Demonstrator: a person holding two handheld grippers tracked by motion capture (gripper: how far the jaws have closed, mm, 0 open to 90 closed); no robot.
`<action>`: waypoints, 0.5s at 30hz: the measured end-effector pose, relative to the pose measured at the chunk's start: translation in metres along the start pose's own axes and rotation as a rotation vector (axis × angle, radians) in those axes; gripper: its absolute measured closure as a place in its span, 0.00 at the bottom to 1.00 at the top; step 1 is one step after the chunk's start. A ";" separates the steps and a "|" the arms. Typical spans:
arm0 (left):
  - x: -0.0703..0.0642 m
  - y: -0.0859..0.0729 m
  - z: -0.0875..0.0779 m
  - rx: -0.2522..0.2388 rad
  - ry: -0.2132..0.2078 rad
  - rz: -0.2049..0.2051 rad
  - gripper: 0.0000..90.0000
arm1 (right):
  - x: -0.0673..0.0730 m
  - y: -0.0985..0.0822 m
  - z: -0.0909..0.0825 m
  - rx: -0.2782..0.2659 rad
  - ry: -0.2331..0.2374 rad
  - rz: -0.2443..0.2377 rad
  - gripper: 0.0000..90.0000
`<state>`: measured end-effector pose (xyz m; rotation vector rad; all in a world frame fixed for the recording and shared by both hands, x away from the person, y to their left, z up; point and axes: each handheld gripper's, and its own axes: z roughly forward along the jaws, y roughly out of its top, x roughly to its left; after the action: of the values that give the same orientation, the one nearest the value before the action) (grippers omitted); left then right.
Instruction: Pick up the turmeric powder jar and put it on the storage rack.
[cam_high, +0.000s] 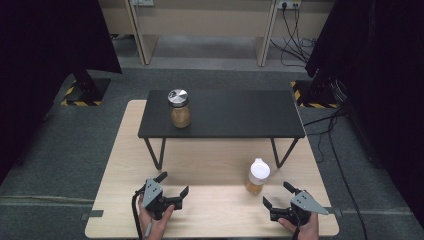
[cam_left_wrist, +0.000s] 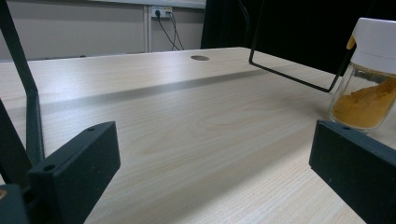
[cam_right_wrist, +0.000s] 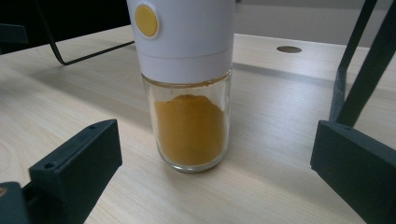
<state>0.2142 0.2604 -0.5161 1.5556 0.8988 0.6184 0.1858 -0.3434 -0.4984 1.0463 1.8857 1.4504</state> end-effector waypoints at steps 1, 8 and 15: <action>0.000 0.000 0.000 0.000 0.000 0.001 0.01 | 0.000 0.000 0.001 0.000 -0.001 0.003 0.02; 0.000 -0.001 0.000 -0.003 0.002 0.001 0.01 | 0.005 0.003 0.011 0.000 -0.010 0.019 0.03; -0.001 0.000 0.000 -0.001 0.003 0.007 0.01 | 0.010 0.008 0.022 0.012 -0.016 0.002 0.03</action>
<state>0.2133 0.2595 -0.5161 1.5582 0.8957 0.6264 0.1999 -0.3225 -0.4967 1.0623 1.8846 1.4290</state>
